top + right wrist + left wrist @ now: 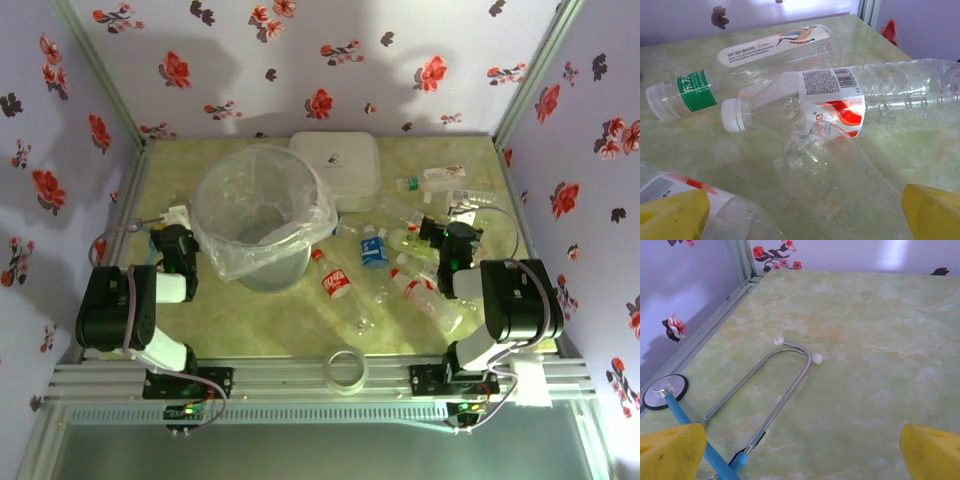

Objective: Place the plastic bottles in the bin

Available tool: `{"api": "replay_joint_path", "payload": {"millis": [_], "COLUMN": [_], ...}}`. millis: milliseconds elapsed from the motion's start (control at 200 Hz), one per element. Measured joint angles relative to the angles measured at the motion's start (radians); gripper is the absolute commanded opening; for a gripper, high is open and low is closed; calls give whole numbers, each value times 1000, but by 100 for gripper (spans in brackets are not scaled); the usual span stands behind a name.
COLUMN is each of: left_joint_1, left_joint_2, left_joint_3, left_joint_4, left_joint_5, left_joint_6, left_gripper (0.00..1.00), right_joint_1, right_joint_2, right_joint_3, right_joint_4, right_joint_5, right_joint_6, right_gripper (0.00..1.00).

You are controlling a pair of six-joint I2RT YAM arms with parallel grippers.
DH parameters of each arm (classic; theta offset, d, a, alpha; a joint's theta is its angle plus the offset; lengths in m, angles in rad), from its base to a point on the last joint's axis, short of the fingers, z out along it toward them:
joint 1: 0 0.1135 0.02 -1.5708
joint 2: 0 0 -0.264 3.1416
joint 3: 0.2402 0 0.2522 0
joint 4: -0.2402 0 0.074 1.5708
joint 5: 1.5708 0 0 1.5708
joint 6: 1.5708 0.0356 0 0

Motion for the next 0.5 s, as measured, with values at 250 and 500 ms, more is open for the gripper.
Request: {"api": "replay_joint_path", "payload": {"millis": [250,500], "left_joint_1": [0,0], "left_joint_2": [0,0], "left_joint_3": [0,0], "left_joint_4": [0,0], "left_joint_5": [0,0], "left_joint_6": [0,0], "left_gripper": [100,100], "right_joint_1": [-2,-6], "right_joint_2": [0,0], "right_joint_3": [0,1], "right_joint_4": [0,-1], "right_joint_5": [-3,-8], "right_joint_6": [0,0], "right_gripper": [99,99]}}
